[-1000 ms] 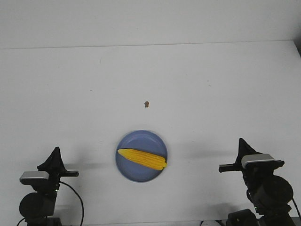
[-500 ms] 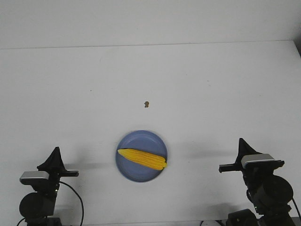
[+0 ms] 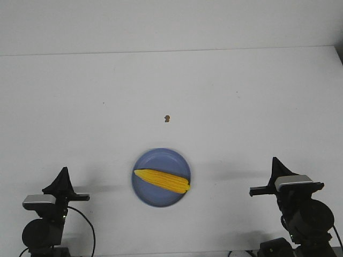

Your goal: Place corn on plate with both arms

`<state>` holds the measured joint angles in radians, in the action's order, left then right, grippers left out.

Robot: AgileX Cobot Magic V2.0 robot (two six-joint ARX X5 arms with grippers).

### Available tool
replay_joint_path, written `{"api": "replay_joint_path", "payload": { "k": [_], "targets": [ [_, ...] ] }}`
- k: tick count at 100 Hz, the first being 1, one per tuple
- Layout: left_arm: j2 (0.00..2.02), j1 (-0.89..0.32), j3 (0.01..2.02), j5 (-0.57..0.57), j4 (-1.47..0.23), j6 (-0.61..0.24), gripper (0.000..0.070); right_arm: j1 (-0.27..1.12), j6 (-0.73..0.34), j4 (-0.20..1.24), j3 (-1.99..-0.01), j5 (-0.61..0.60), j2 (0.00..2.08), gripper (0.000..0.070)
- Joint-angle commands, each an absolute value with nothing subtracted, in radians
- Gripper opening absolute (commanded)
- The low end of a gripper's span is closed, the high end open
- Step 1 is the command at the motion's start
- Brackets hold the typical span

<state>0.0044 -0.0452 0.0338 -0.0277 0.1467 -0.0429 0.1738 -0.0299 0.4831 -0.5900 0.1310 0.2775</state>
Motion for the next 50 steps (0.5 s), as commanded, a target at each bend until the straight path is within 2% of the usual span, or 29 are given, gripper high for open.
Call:
{"api": "replay_joint_path", "payload": {
  "k": [1,30,50],
  "targets": [
    [0.003,-0.044,0.014,-0.030,0.159,-0.046,0.0006,0.174,-0.024,0.471,-0.602,0.132,0.280,0.0003],
    [0.003,-0.044,0.014,-0.030,0.159,-0.046,0.0006,0.157,-0.009,0.464,-0.598,0.132,0.258,0.0003],
    [0.003,-0.044,0.014,-0.030,0.159,-0.046,0.0006,0.101,-0.010,0.373,-0.537,0.132,0.205,0.0003]
  ]
}}
